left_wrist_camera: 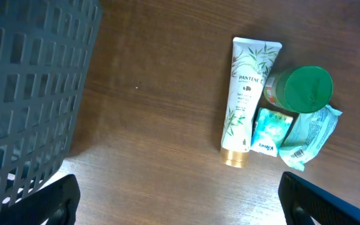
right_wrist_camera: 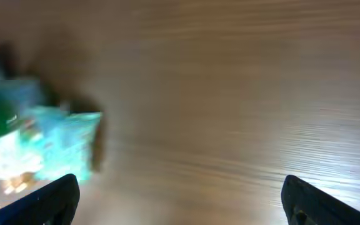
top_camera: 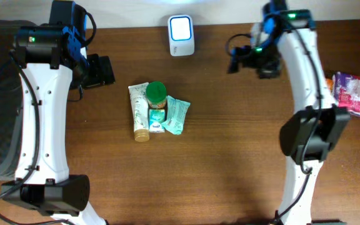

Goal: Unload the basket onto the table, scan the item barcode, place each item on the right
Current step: 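Place the orange Kleenex pack beside the red-purple package at right, then grasp the green wipes pack beside the jar with the right gripper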

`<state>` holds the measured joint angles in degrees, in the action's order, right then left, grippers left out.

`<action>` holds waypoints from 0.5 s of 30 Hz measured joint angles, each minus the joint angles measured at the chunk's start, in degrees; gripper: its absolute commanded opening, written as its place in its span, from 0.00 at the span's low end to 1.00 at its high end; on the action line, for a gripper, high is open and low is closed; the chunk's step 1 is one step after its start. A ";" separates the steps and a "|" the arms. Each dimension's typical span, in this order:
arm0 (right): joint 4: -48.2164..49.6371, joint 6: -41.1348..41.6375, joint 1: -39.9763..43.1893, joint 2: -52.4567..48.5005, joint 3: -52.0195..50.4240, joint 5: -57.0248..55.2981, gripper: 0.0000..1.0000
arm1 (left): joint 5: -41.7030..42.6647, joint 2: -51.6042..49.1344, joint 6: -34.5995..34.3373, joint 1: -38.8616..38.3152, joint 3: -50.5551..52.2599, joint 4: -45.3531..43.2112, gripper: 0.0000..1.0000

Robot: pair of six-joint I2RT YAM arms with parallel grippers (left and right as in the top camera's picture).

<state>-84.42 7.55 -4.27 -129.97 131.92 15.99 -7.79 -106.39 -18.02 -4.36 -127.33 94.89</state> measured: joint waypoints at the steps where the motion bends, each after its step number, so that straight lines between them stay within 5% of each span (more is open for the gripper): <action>1: 0.26 0.04 -6.01 -0.11 -0.02 0.66 0.99 | 0.00 0.00 0.00 0.00 0.00 0.00 0.99; 5: 1.75 1.66 -18.05 -0.22 -1.05 -1.60 0.99 | 0.00 0.00 0.00 0.00 0.00 0.00 0.99; 11: 15.04 20.61 -35.69 -0.83 -13.42 -21.90 0.99 | 0.00 0.00 0.00 0.00 0.00 0.04 0.99; 15: 19.87 22.16 -37.22 -0.92 -17.14 -24.96 0.76 | 0.00 0.00 0.00 0.00 0.00 0.00 0.99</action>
<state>-64.55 29.71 -41.50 -130.89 114.78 -8.97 -7.79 -106.39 -18.02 -4.36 -127.33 94.89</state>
